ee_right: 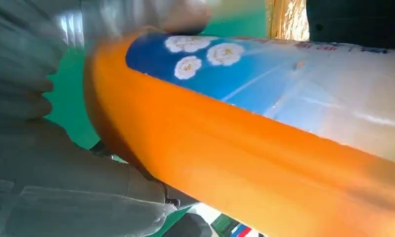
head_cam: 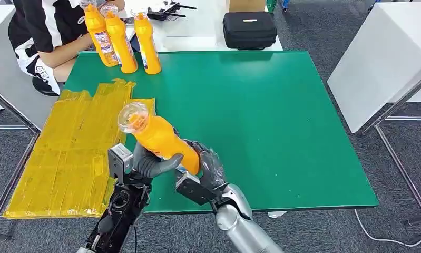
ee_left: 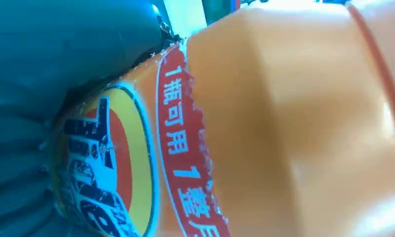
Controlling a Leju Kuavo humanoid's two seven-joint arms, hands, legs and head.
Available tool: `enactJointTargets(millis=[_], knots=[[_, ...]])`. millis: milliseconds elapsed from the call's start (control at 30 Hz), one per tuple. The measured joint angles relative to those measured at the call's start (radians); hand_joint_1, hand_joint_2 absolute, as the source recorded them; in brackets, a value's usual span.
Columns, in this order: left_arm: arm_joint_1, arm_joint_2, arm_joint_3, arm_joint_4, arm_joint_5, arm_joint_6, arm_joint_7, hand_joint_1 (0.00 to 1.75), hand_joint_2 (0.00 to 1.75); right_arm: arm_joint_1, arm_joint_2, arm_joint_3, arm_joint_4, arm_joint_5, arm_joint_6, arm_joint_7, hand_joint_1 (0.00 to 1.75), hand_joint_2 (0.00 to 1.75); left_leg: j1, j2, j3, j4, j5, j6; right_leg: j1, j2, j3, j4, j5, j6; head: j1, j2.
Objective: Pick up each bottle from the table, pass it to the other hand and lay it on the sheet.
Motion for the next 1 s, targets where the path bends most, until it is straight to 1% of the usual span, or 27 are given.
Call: enactJointTargets(millis=[167, 233, 333, 433, 500, 567, 667, 900, 967, 1000], knots=[[-0.012, 0.001, 0.003, -0.005, -0.004, 0.042, 0.008, 1.75, 1.75, 0.029, -0.021, -0.005, -0.072, -0.016, -0.035, -0.005, 0.0, 1.75, 0.0, 0.0, 0.0, 0.0, 0.0, 0.0, 0.0, 0.0, 0.0, 0.0, 0.0, 0.0, 0.0, 0.0], [-0.012, 0.003, 0.003, -0.01, -0.069, 0.114, 0.008, 1.75, 1.75, 0.052, -0.034, -0.017, -0.134, -0.027, -0.041, -0.006, 0.0, 1.75, 0.0, -0.001, 0.0, 0.0, 0.0, 0.0, 0.0, 0.0, 0.0, 0.0, 0.0, 0.0, 0.0, 0.0], [-0.014, 0.008, 0.003, -0.018, -0.278, 0.312, 0.014, 1.75, 1.75, 0.097, -0.055, -0.032, -0.253, -0.038, -0.043, -0.007, 0.0, 1.75, 0.0, -0.001, 0.0, 0.0, 0.0, 0.0, 0.0, 0.0, 0.0, 0.0, 0.0, 0.0, 0.0, 0.0], [-0.027, 0.018, 0.005, -0.015, -0.575, 0.537, 0.069, 1.75, 1.75, 0.15, -0.08, -0.049, -0.401, -0.052, -0.051, -0.007, 0.0, 1.75, 0.0, -0.001, -0.001, 0.0, 0.0, 0.0, 0.0, -0.001, -0.001, 0.0, 0.0, 0.0, 0.0, 0.0], [-0.041, 0.026, 0.005, -0.004, -0.719, 0.622, 0.1, 1.75, 1.75, 0.167, -0.094, -0.06, -0.477, -0.06, -0.062, -0.007, 0.0, 1.75, 0.0, 0.0, -0.001, 0.0, 0.0, 0.0, 0.0, 0.0, -0.001, 0.0, 0.0, 0.0, 0.0, 0.0], [-0.048, 0.032, 0.005, 0.005, -0.79, 0.663, 0.124, 1.75, 1.75, 0.18, -0.105, -0.07, -0.526, -0.066, -0.069, -0.012, 0.0, 1.75, 0.0, 0.0, -0.001, 0.0, 0.0, 0.0, 0.0, 0.0, -0.001, 0.0, 0.0, 0.0, 0.0, 0.0], [-0.051, 0.04, 0.013, 0.019, -1.003, 0.736, 0.187, 1.75, 1.75, 0.201, -0.115, -0.081, -0.578, -0.073, -0.079, -0.02, 0.0, 1.75, 0.0, 0.0, -0.001, 0.0, 0.0, 0.0, 0.0, 0.0, 0.0, 0.0, 0.0, 0.0, 0.0, 0.0], [-0.052, 0.049, 0.028, 0.033, -1.071, 0.745, 0.207, 1.75, 1.75, 0.218, -0.126, -0.094, -0.629, -0.075, -0.082, -0.025, 0.0, 1.75, 0.0, 0.0, -0.001, 0.0, 0.0, 0.0, 0.0, 0.0, -0.001, 0.0, 0.0, 0.0, 0.0, 0.0], [-0.052, 0.05, 0.032, 0.034, -1.167, 0.746, 0.252, 1.75, 1.75, 0.219, -0.128, -0.095, -0.635, -0.077, -0.085, -0.025, 0.0, 1.75, 0.0, 0.0, -0.001, 0.0, 0.0, 0.0, 0.0, 0.0, 0.0, 0.0, 0.0, 0.0, 0.0, 0.0], [-0.051, 0.05, 0.04, 0.031, -1.286, 0.746, 0.302, 1.75, 1.75, 0.219, -0.129, -0.096, -0.636, -0.079, -0.089, -0.025, 0.0, 1.75, 0.0, 0.0, -0.001, 0.0, 0.0, 0.0, 0.0, 0.0, 0.0, 0.0, 0.0, 0.0, 0.0, 0.0]])
